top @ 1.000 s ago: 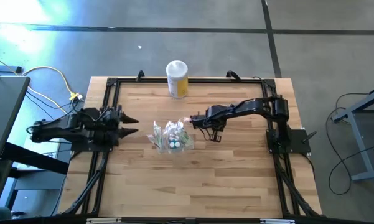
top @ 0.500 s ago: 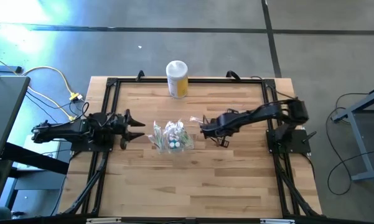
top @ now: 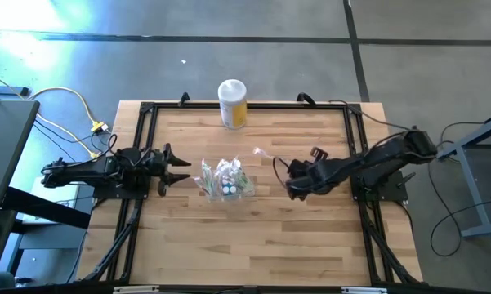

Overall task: Pick & Place toothbrushing station
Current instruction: Put the violet toothbrush into the transparent organizer

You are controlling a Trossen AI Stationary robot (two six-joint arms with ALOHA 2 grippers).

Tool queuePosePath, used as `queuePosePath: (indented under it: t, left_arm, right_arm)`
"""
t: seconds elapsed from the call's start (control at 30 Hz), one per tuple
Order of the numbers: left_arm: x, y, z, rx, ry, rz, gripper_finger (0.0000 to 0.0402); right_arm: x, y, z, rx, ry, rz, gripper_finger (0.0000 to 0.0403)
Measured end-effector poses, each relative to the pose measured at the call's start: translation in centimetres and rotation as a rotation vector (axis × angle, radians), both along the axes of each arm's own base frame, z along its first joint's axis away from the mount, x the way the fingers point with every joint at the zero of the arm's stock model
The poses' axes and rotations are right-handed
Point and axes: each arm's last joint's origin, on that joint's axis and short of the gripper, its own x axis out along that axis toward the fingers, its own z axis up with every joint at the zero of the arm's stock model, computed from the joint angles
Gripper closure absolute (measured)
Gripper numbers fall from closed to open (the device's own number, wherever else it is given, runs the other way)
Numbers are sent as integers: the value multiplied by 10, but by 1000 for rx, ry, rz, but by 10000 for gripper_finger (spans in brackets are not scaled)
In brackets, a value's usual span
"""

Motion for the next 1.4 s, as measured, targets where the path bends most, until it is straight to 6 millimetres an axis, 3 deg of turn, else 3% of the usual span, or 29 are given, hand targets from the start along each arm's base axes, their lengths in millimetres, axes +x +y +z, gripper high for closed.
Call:
queuePosePath:
  t: [0.33,0.6,0.83,1.4]
  left_arm:
    - [0,0,-1,-1,7,-1,202]
    - [0,0,-1,-1,7,-1,202]
    - [0,0,-1,8,8,-2,202]
    - [0,0,-1,53,10,-7,202]
  right_arm:
    - [12,35,-6,-47,-283,223,400]
    - [34,55,-11,-66,-642,495,400]
    - [40,36,-21,86,-950,722,400]
    - [70,-3,-74,229,-1024,695,399]
